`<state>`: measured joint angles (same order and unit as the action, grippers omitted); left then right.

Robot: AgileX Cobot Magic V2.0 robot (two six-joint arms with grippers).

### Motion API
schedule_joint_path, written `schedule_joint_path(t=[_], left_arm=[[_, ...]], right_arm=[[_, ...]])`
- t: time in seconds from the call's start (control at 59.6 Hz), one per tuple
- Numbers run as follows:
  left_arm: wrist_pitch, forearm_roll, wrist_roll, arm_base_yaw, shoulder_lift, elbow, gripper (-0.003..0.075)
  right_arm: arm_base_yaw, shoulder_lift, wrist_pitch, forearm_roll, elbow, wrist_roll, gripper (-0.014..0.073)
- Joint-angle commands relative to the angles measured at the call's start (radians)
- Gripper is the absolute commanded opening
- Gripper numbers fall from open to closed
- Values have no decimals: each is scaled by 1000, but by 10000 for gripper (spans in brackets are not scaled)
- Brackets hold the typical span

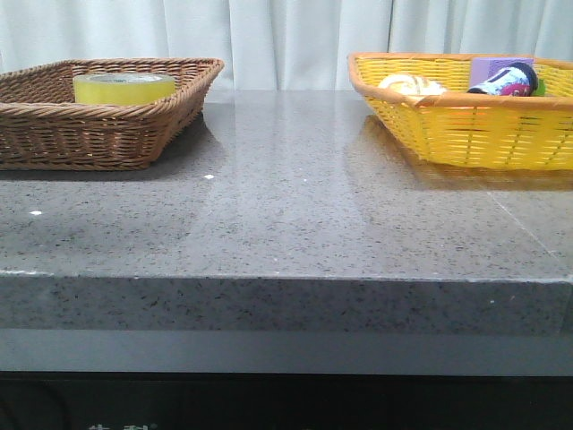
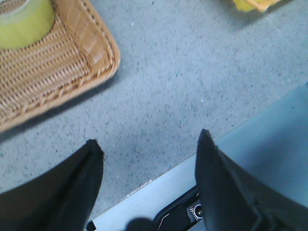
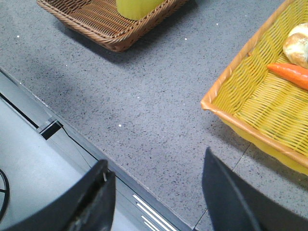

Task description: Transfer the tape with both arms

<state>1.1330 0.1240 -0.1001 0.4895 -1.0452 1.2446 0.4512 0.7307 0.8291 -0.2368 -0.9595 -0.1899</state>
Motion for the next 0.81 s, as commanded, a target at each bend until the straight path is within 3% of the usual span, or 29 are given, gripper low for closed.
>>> schedule_joint_path(t=[0.0, 0.285, 0.403, 0.487, 0.57, 0.705, 0.789], left_arm=[[-148, 15, 14, 8, 98, -84, 420], [-392, 15, 14, 8, 287, -331, 420], [-439, 15, 14, 8, 324, -376, 420], [-443, 15, 14, 8, 330, -383, 409], [-446, 15, 14, 8, 330, -383, 334], [-456, 15, 14, 8, 330, -383, 141], [-456, 15, 14, 8, 330, -383, 43]], right_arm=[[-7, -5, -61, -14, -20, -2, 432], [-7, -5, -57, -14, -20, -2, 432], [-7, -5, -55, -14, -20, -2, 431], [-7, -5, -55, -14, -20, -2, 384], [-7, -5, -55, -14, -20, -2, 271], [-7, -5, -55, -14, -20, -2, 63], [-7, -5, -55, -14, -20, -2, -25]])
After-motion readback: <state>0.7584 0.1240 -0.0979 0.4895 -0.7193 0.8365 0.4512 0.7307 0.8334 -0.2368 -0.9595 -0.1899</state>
